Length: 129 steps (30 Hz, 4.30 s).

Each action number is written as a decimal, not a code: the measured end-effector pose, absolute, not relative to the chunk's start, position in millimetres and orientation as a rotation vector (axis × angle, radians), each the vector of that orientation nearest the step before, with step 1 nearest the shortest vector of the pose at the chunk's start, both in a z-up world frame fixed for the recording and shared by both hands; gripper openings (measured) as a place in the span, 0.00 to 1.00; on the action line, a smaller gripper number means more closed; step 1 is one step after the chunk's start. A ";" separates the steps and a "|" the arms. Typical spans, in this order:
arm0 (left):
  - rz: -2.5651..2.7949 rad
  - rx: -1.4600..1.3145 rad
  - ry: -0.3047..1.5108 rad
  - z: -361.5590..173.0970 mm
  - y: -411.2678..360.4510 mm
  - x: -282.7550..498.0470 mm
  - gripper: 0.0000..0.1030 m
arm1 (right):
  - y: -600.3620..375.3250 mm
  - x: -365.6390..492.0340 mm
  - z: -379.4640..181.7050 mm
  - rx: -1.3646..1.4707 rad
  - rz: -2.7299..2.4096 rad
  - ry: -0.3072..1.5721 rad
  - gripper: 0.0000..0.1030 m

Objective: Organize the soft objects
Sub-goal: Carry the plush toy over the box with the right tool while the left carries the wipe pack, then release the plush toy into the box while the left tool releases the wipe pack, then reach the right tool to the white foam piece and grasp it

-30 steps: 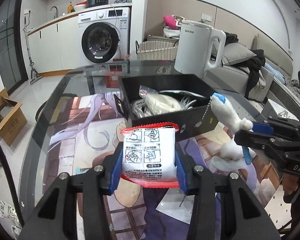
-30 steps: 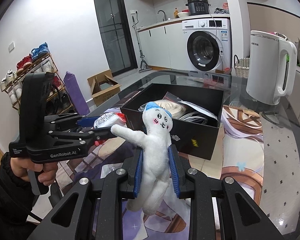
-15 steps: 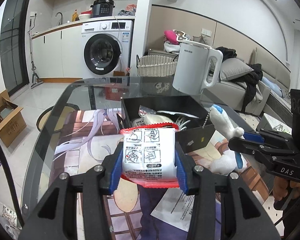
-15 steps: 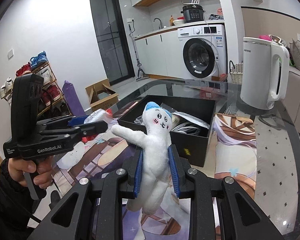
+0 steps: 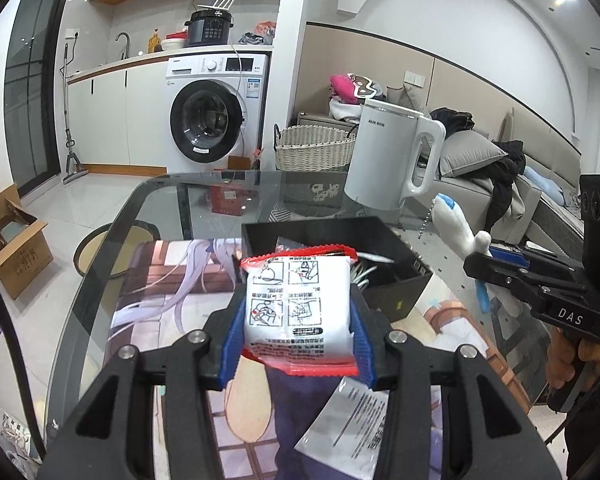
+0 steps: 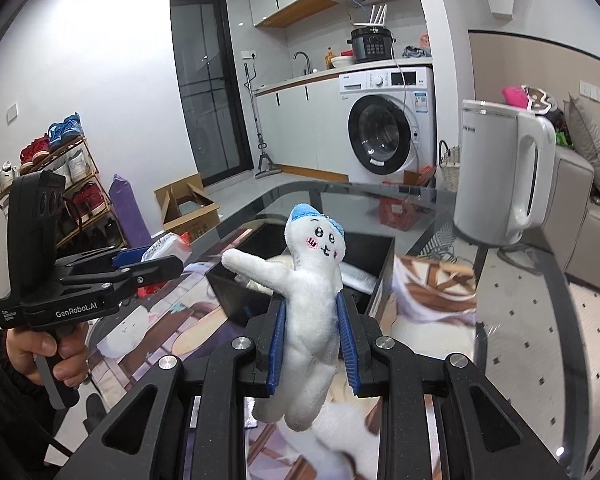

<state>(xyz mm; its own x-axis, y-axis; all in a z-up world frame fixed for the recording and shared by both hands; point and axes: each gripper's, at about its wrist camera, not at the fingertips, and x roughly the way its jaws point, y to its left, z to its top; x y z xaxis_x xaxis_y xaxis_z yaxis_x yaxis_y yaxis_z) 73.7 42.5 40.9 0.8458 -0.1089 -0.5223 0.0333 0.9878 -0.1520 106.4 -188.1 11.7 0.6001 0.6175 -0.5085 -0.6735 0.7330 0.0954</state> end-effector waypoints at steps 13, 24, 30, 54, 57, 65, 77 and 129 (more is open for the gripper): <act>-0.081 -0.111 0.549 49.2 25.7 112.0 0.44 | -173.5 132.0 16.0 -0.119 0.745 0.549 0.24; -0.071 -0.099 0.550 49.5 20.1 135.4 0.44 | -157.8 151.1 11.6 -0.137 0.751 0.563 0.24; -0.059 -0.092 0.553 46.0 19.4 147.7 0.44 | -151.9 158.8 8.5 -0.147 0.752 0.573 0.24; -0.024 -0.054 0.628 13.5 17.8 185.3 0.44 | -106.9 201.3 -24.2 -0.300 0.696 0.683 0.24; -0.030 -0.049 0.641 9.0 15.8 188.4 0.44 | -97.9 205.5 -29.0 -0.339 0.674 0.703 0.24; -0.031 -0.055 0.669 0.8 18.3 195.0 0.44 | -85.3 212.8 -37.0 -0.381 0.672 0.754 0.24; -0.058 -0.027 0.694 1.6 14.5 193.9 0.62 | -106.3 191.8 -20.3 -0.365 0.702 0.674 0.62; -0.279 0.177 0.835 -28.4 -25.1 72.1 1.00 | -197.7 120.5 -70.9 -0.310 0.675 0.891 1.00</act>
<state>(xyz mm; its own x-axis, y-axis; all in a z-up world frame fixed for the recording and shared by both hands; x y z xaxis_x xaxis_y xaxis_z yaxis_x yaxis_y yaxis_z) 72.1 -25.1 -28.4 0.6377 -0.1739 -0.7504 0.3120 0.9490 0.0452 120.5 -197.7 -70.9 0.4424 0.4096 -0.7978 -0.6566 0.7539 0.0230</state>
